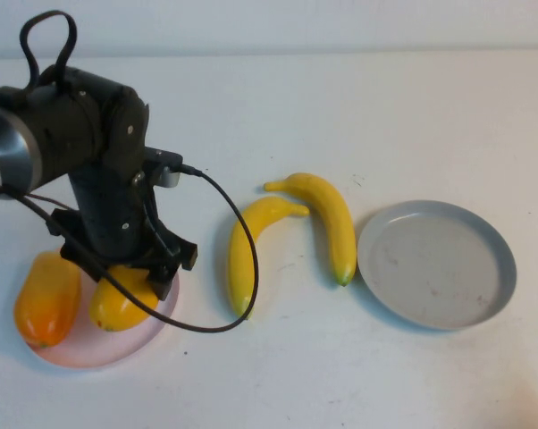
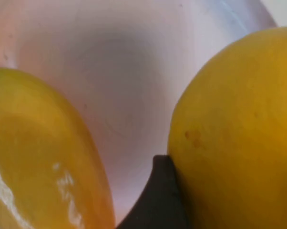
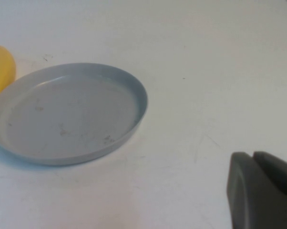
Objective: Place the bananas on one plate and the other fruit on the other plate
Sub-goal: Put one type of fruit in the left plate
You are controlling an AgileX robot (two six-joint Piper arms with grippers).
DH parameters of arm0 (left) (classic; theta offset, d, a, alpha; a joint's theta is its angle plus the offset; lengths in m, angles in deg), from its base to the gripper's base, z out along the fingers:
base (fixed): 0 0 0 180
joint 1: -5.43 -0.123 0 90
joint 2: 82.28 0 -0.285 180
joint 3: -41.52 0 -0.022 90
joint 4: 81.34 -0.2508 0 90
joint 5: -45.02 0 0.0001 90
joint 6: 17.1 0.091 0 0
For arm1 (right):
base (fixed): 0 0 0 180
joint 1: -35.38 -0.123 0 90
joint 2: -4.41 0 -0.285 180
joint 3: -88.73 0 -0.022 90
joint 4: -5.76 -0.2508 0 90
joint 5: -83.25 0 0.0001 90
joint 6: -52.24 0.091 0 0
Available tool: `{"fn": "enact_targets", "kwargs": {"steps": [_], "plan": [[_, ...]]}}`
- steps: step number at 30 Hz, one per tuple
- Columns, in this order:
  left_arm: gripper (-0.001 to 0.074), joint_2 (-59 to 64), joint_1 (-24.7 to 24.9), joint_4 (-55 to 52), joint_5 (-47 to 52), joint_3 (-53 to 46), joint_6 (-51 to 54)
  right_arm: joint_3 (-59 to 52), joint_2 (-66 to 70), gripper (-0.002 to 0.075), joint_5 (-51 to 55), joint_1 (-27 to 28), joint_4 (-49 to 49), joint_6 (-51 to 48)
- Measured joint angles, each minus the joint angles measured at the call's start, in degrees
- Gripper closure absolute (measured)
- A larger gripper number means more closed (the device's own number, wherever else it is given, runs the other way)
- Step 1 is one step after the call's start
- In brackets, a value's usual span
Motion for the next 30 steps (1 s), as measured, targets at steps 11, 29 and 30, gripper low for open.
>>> {"fn": "enact_targets", "kwargs": {"steps": [11, 29, 30], "plan": [[0.0121, 0.0, -1.6, -0.3, -5.7, -4.1, 0.0, 0.0, 0.0, 0.0743, 0.0, 0.0, 0.0, 0.0], [0.0533, -25.9, -1.6, -0.4, -16.4, -14.4, -1.5, 0.0, 0.0, 0.0743, 0.0, 0.0, 0.0, 0.0], [0.0592, -28.7, -1.6, -0.4, -17.5, -16.3, -1.7, 0.0, 0.0, 0.0743, 0.0, 0.0, 0.0, 0.0]]}}
